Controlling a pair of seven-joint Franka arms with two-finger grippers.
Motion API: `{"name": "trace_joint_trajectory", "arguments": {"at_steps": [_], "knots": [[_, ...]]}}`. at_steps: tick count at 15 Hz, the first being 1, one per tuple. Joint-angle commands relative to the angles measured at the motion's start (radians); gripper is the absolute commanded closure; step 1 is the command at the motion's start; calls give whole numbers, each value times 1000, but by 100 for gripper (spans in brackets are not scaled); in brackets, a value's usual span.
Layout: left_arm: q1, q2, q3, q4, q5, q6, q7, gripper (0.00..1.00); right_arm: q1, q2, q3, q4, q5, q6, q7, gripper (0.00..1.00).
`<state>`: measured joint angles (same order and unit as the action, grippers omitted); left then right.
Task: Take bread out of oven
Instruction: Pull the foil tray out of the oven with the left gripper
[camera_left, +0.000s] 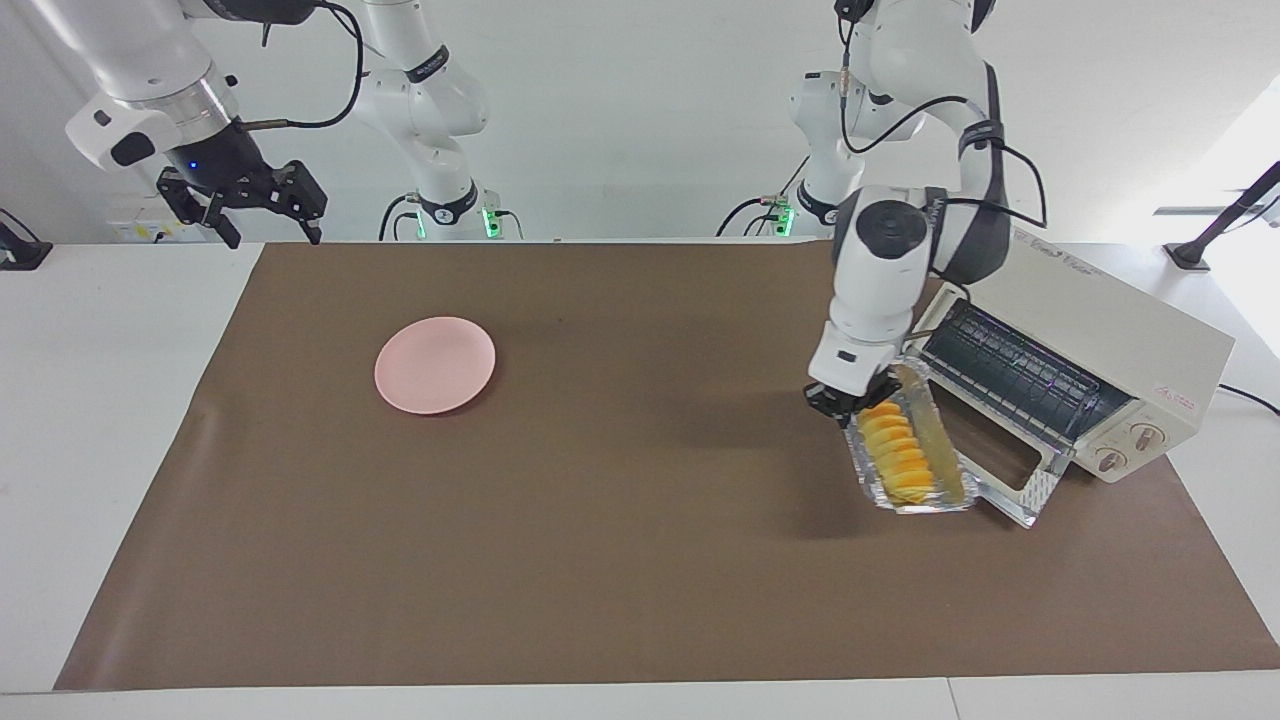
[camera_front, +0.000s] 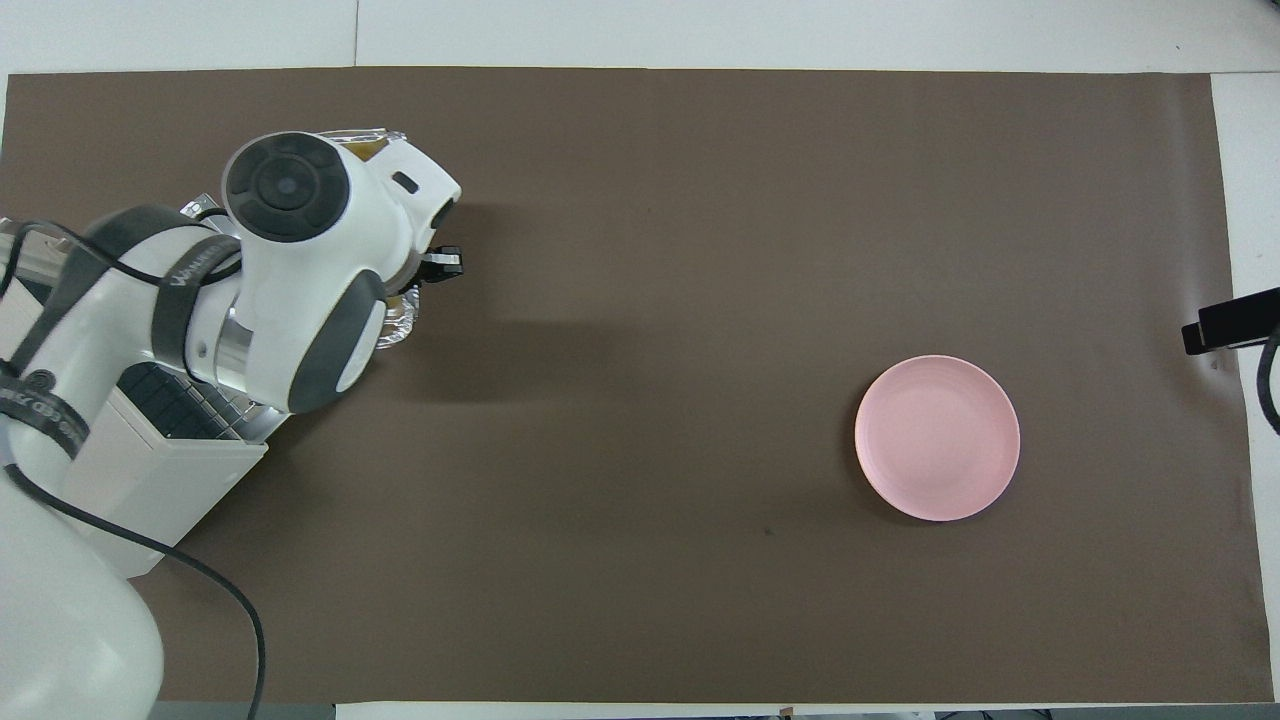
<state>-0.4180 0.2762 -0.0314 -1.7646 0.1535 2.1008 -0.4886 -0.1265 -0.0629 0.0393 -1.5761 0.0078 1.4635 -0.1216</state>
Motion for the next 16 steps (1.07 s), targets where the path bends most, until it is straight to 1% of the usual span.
{"name": "trace_joint_trajectory", "arguments": {"at_steps": [1, 2, 3, 4, 6, 8, 10, 13, 16], "knots": [[-76, 58, 19, 30, -76, 76, 45, 100, -4, -17, 1, -19, -2, -3, -15, 0], [-108, 86, 19, 68, -124, 84, 39, 100, -4, -17, 1, -19, -2, -3, -15, 0], [-167, 127, 25, 106, -152, 70, 35, 100, -4, -17, 1, -19, -2, -3, -15, 0], [-188, 139, 24, 111, -153, 70, 27, 100, -4, -17, 1, -19, -2, -3, -15, 0], [-205, 149, 22, 93, -155, 79, 22, 100, -4, -17, 1, -19, -2, -3, -15, 0], [-223, 155, 22, 82, -154, 85, -28, 100, -13, -17, -1, -19, -2, -34, -16, 0], [-223, 155, 21, 67, -154, 91, -45, 100, -19, -17, -4, -19, -2, -38, -20, 0], [-235, 153, 21, 48, -155, 94, -151, 100, -28, -18, -4, -18, -2, -78, -20, 0], [-235, 153, 21, 43, -155, 82, -174, 100, -22, -21, -4, -18, -2, -80, -13, 0]]}}
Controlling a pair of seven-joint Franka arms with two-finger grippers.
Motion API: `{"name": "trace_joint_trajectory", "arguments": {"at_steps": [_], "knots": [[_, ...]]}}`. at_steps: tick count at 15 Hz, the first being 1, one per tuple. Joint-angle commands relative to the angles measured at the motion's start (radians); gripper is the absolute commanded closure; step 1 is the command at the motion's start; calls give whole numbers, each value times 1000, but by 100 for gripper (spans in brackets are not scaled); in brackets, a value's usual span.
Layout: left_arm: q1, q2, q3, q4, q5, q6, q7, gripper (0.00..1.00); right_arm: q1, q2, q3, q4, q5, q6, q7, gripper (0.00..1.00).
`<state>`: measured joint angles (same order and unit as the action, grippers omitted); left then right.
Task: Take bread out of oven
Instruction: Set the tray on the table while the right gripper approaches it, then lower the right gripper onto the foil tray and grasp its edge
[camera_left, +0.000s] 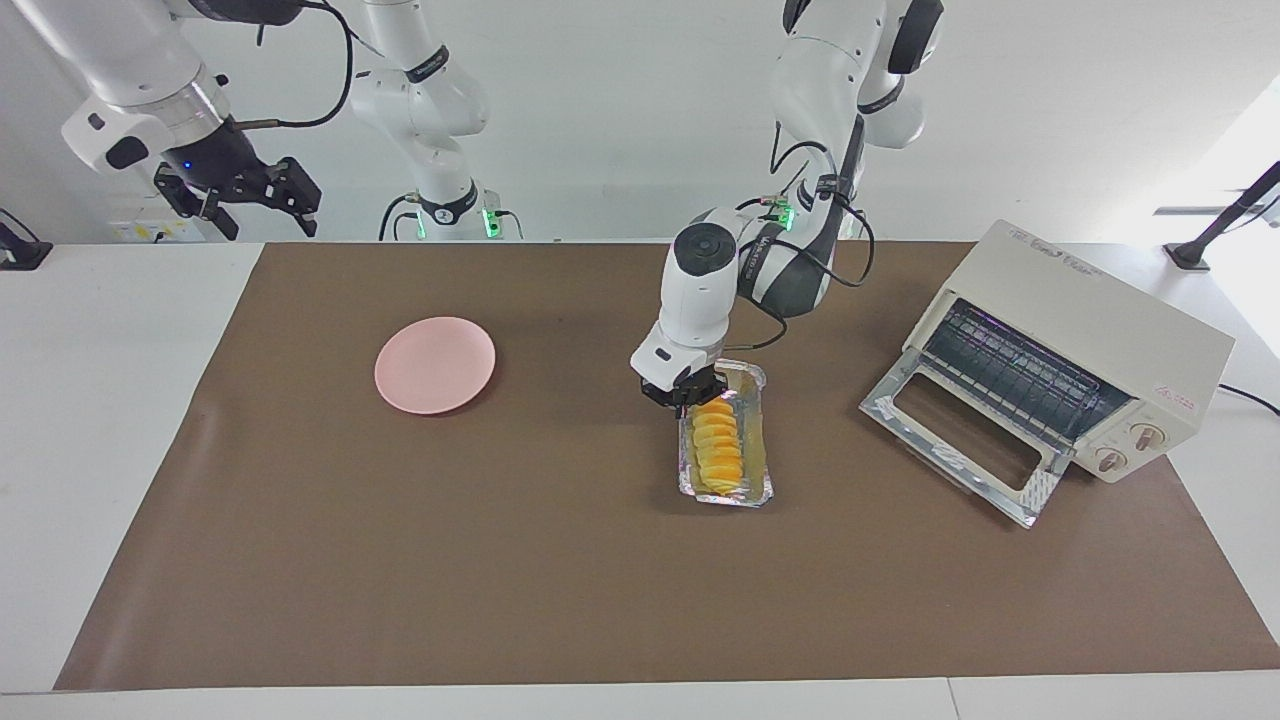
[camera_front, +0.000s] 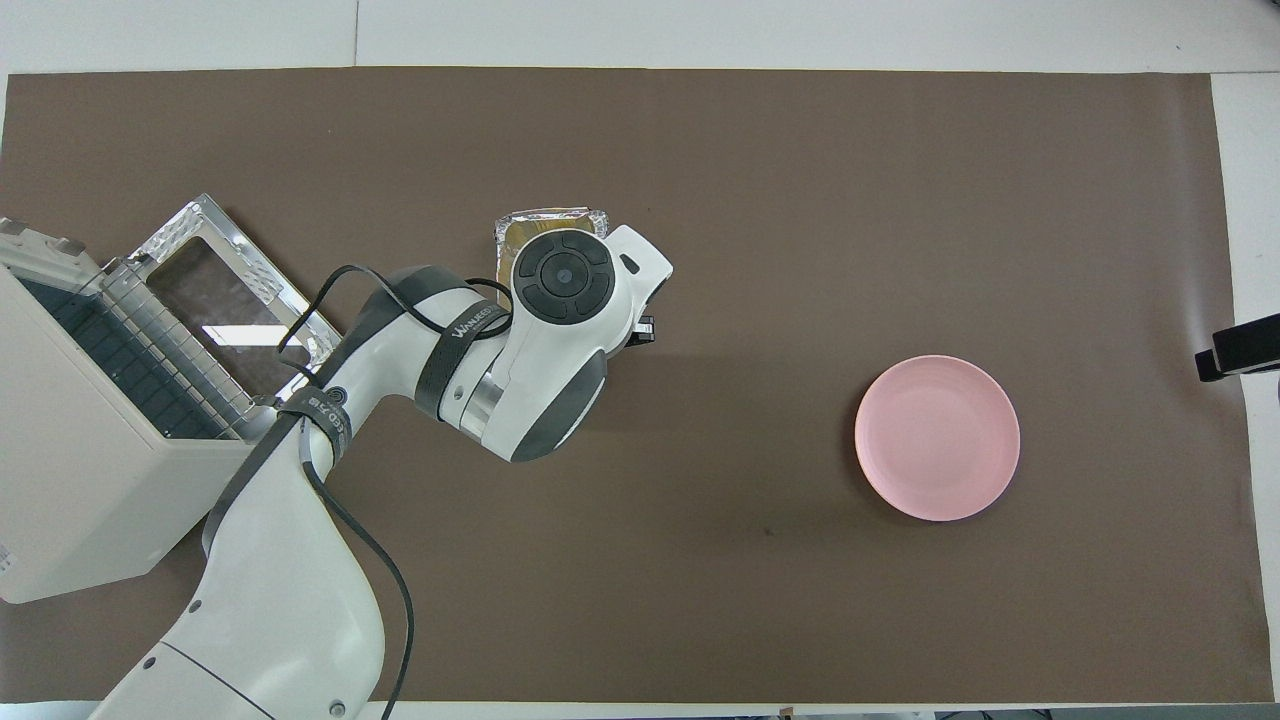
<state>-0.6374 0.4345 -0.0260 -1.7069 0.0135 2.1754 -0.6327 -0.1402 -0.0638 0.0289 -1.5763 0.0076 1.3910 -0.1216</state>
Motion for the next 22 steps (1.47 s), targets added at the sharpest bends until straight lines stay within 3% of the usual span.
{"name": "trace_joint_trajectory", "arguments": {"at_steps": [1, 2, 4, 5, 7, 10, 14, 19, 20, 22], "knots": [[-16, -5, 15, -16, -15, 12, -38, 100, -9, -21, 8, -19, -1, -9, -12, 0], [-16, -6, 15, -14, -15, 11, -38, 93, -7, -22, 8, -19, -1, -7, -12, 0], [-16, -5, 17, -10, -15, 9, -39, 42, -2, -24, 9, -22, -1, -9, -13, 0], [-16, -6, 20, -1, -15, -3, -41, 33, -1, -25, 15, -27, -1, -6, -16, 0], [-15, -10, 27, 38, -10, -72, -42, 0, 42, -34, 22, -50, 0, 12, -4, 0], [43, -104, 76, 55, -10, -127, -32, 0, 164, -28, 22, -102, 8, 110, 158, 0], [247, -226, 80, 53, -6, -242, 60, 0, 344, 21, 22, -166, 14, 275, 386, 0], [510, -371, 80, 52, -15, -484, 357, 0, 583, 293, 20, -113, 17, 563, 787, 0], [524, -394, 81, 47, -15, -540, 396, 0, 609, 346, 20, -88, 15, 586, 837, 0], [535, -430, 81, 39, -15, -612, 407, 0, 675, 525, 17, 77, 0, 585, 943, 0]]}}
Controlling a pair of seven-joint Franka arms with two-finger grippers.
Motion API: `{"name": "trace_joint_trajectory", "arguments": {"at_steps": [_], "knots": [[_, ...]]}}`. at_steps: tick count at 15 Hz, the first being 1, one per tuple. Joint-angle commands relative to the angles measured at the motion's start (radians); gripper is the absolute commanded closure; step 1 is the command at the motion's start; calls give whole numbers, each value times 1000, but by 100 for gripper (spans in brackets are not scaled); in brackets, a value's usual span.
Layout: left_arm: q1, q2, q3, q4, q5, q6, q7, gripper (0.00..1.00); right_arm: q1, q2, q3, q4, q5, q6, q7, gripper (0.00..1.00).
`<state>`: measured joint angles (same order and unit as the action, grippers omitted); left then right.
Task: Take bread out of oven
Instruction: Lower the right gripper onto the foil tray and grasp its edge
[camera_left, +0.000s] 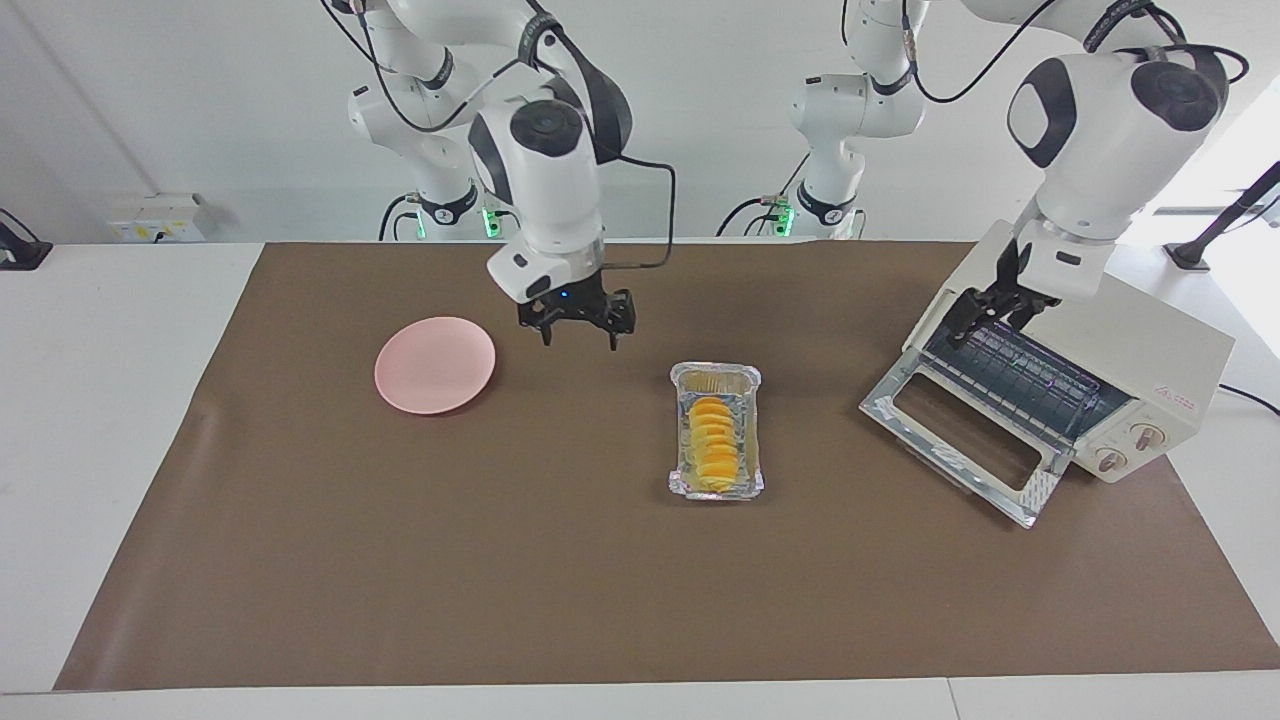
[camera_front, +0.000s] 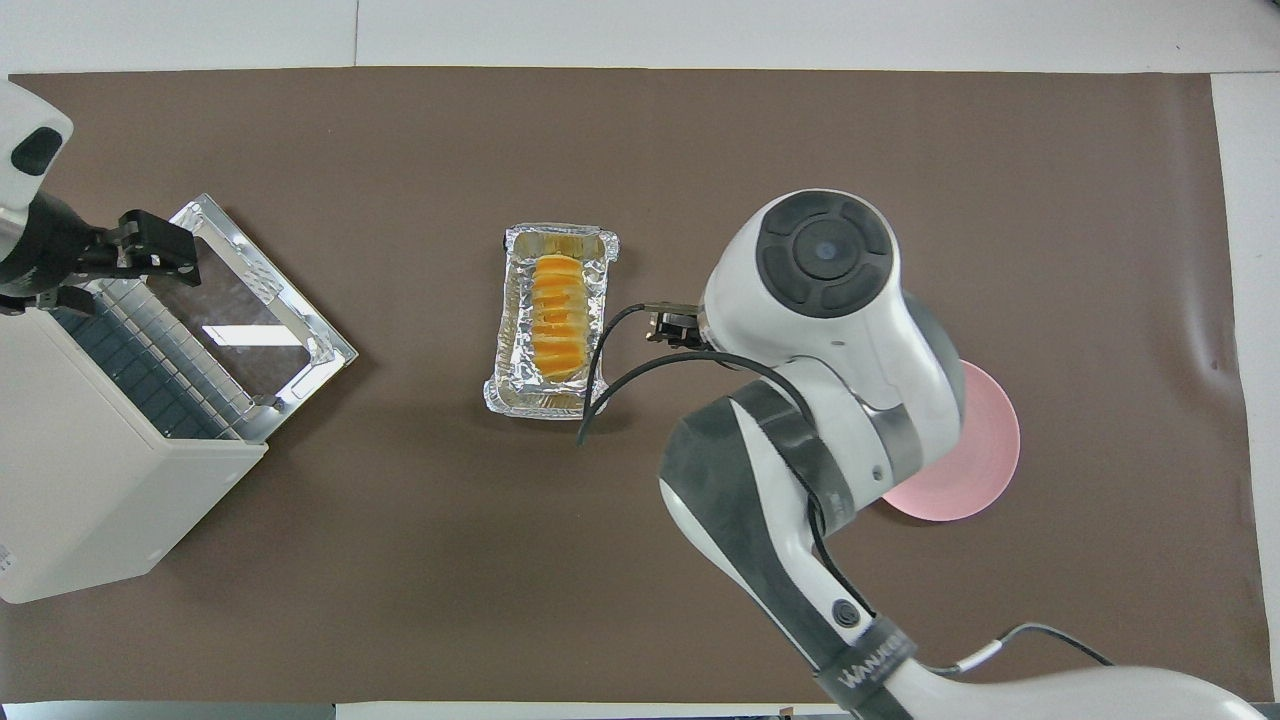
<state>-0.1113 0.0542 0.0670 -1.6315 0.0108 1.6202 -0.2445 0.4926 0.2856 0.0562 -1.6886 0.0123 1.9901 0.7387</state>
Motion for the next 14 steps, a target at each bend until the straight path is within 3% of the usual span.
{"name": "trace_joint_trajectory", "arguments": {"at_steps": [1, 6, 8, 11, 13, 14], "knots": [[13, -71, -12, -36, -12, -93, 25, 0, 59, 248, -13, 251, -9, -8, 114, 0], [28, -126, -13, -66, -11, -148, 47, 0, 64, 317, -15, 265, -20, 105, 129, 0], [18, -125, -13, -70, -12, -111, 63, 0, 64, 346, -16, 257, -32, 188, 136, 0], [28, -117, -21, -42, -11, -161, 76, 0, 73, 365, -16, 236, -64, 234, 137, 1], [35, -113, -21, -28, -11, -164, 99, 0, 84, 385, -16, 236, -90, 242, 143, 17], [35, -113, -19, -28, -12, -166, 118, 0, 86, 386, -16, 234, -94, 248, 154, 38]]}}
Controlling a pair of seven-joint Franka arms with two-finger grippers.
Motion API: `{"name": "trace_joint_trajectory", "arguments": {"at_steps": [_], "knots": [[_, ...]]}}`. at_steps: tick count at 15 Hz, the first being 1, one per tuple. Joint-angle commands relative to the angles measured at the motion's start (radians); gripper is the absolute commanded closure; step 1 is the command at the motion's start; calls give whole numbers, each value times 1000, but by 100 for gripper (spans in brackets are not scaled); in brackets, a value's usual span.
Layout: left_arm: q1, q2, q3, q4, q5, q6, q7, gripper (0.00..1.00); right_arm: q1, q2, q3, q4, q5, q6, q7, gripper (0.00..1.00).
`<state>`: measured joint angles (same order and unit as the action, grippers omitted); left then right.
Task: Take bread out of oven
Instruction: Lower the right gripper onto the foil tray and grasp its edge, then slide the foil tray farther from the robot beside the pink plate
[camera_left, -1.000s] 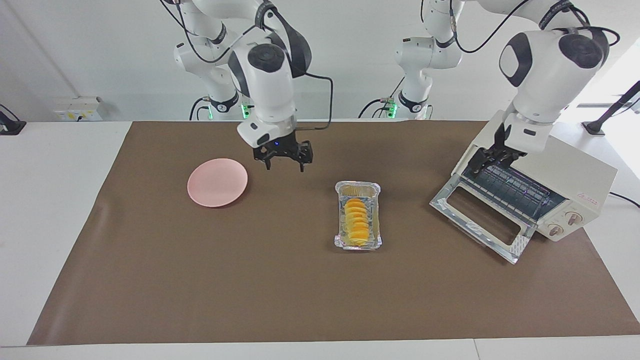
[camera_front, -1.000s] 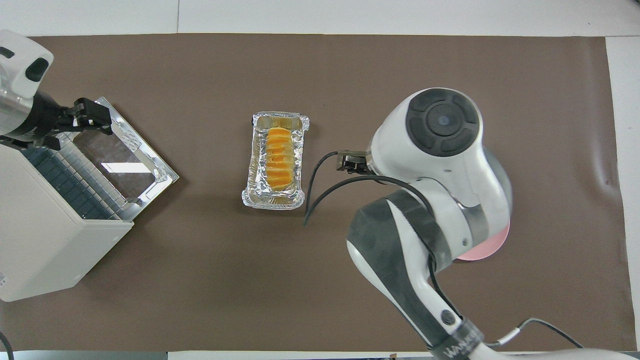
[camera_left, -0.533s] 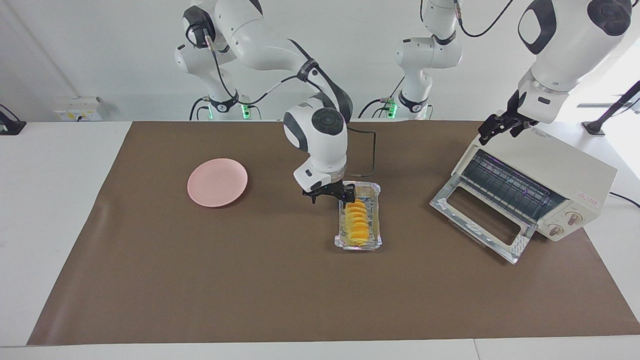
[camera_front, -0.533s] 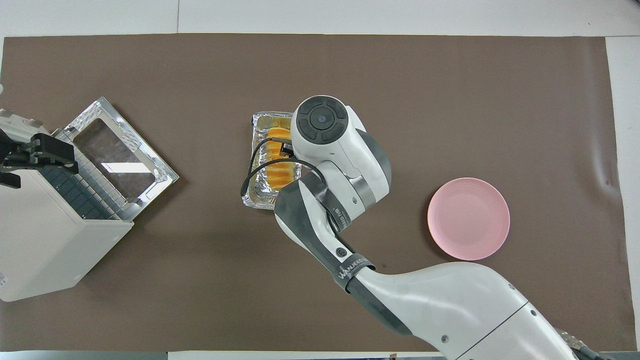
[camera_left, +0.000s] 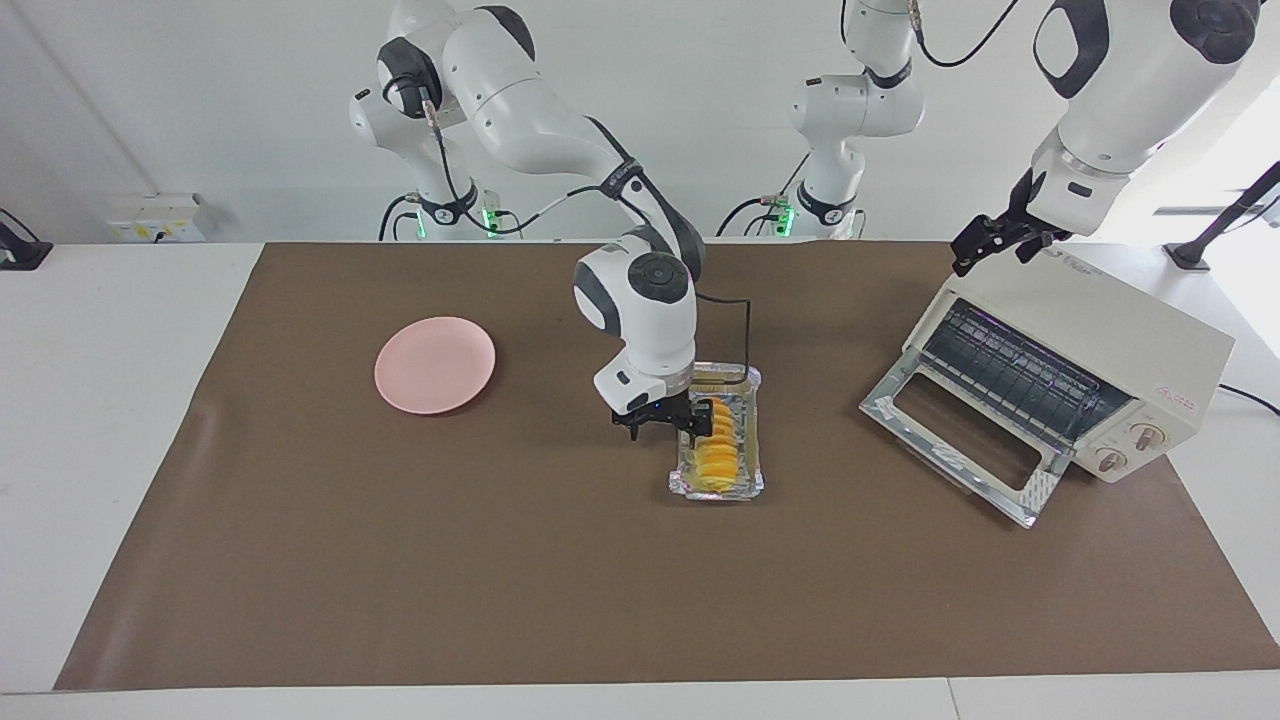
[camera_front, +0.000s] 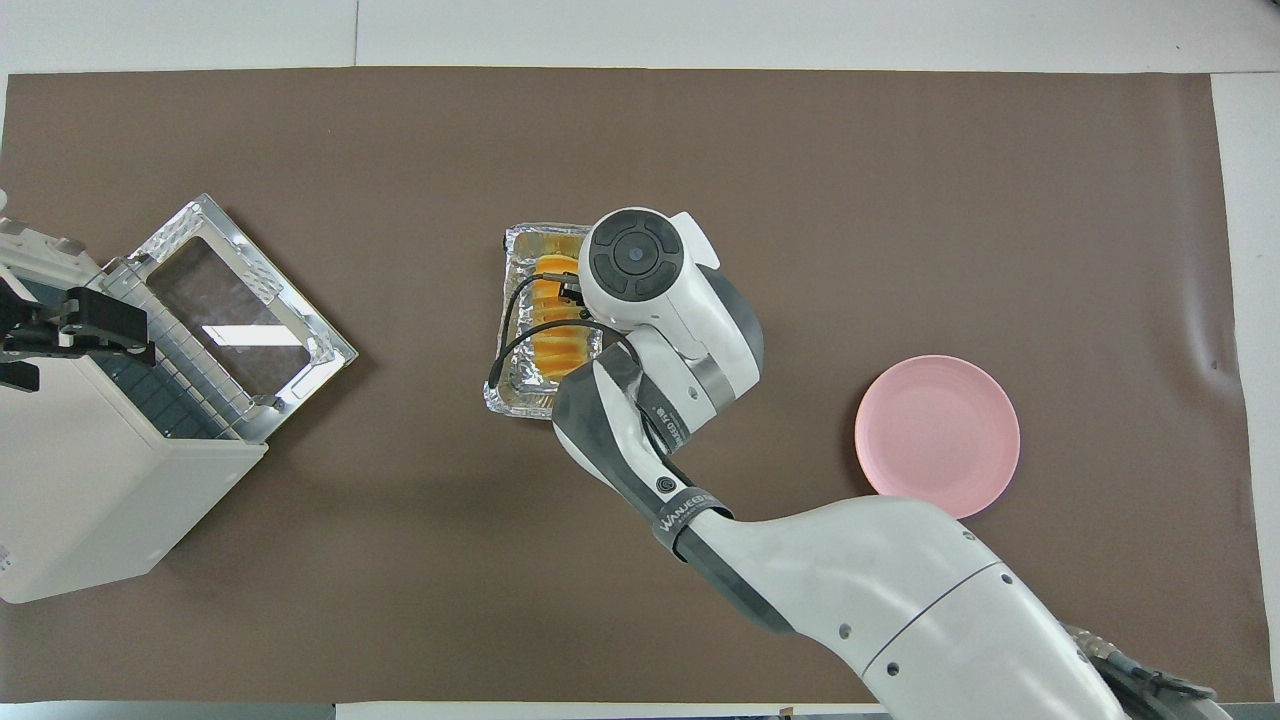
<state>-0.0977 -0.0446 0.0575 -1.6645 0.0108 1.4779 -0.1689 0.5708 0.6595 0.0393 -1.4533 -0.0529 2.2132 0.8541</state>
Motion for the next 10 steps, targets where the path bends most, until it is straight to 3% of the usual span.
{"name": "trace_joint_trajectory", "arguments": {"at_steps": [1, 2, 7, 10], "knots": [[21, -21, -10, -10, -12, -16, 46, 0, 7, 12, 1, -1, -30, 23, 39, 75], [21, -26, -11, -26, -12, -14, 48, 0, 7, 12, 1, 2, -42, 10, 37, 100], [10, -28, -7, -21, -11, -14, 34, 0, -8, -4, 4, 19, -59, -52, 23, 100], [15, -28, -7, -21, -11, -14, 34, 0, -69, -27, 10, 89, -38, -191, -53, 100]]}}
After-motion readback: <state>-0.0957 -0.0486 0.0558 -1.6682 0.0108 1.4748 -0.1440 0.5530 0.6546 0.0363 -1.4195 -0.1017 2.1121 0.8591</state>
